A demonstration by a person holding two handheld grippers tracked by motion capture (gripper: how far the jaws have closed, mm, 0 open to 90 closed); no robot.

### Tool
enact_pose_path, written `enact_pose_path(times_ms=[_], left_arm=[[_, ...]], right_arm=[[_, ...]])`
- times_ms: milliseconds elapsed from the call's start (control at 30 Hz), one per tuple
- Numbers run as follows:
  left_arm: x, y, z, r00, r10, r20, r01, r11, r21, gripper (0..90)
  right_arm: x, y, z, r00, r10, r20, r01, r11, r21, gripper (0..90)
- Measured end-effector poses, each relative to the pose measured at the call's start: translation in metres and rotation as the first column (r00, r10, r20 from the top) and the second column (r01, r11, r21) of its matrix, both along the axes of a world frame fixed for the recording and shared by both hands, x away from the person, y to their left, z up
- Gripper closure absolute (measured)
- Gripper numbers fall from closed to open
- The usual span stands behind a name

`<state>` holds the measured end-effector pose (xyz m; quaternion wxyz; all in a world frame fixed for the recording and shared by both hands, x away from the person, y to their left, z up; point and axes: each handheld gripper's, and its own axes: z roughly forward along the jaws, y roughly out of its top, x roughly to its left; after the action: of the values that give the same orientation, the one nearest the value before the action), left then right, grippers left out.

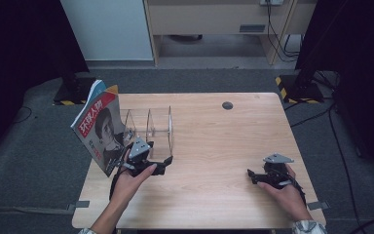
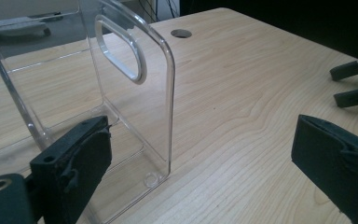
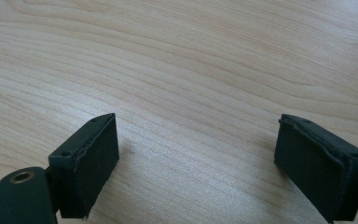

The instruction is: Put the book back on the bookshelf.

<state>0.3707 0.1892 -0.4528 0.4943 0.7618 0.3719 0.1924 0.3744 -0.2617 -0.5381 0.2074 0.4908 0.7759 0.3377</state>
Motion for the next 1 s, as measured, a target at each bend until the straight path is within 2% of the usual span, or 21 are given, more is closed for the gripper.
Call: enact_pose_path(times_ms=[200, 433, 767, 1000], left_arm=[[0.0, -0.005, 0.005, 0.9998, -0.02, 0.003, 0.02, 0.9998, -0.005, 4.2], [0.004, -0.027, 0.005, 0.9979, -0.064, -0.008, 0.064, 0.9979, 0.009, 4.1], [0.007, -0.061, 0.001, 0.9904, -0.137, -0.018, 0.138, 0.9891, 0.051, 4.0], [0.007, -0.08, -0.005, 0.9844, -0.173, -0.03, 0.175, 0.9827, 0.061, 3.9]], right_arm=[[0.0, 0.0, 0.0, 1.0, -0.002, 0.0, 0.002, 1.0, -0.001, 13.7], [-0.001, 0.0, 0.0, 1.0, -0.007, 0.001, 0.007, 1.0, -0.002, 13.3], [-0.001, 0.001, 0.0, 1.0, -0.007, -0.001, 0.007, 1.0, -0.002, 12.8], [-0.001, 0.0, 0.0, 1.0, -0.004, -0.001, 0.004, 1.0, -0.003, 12.7]])
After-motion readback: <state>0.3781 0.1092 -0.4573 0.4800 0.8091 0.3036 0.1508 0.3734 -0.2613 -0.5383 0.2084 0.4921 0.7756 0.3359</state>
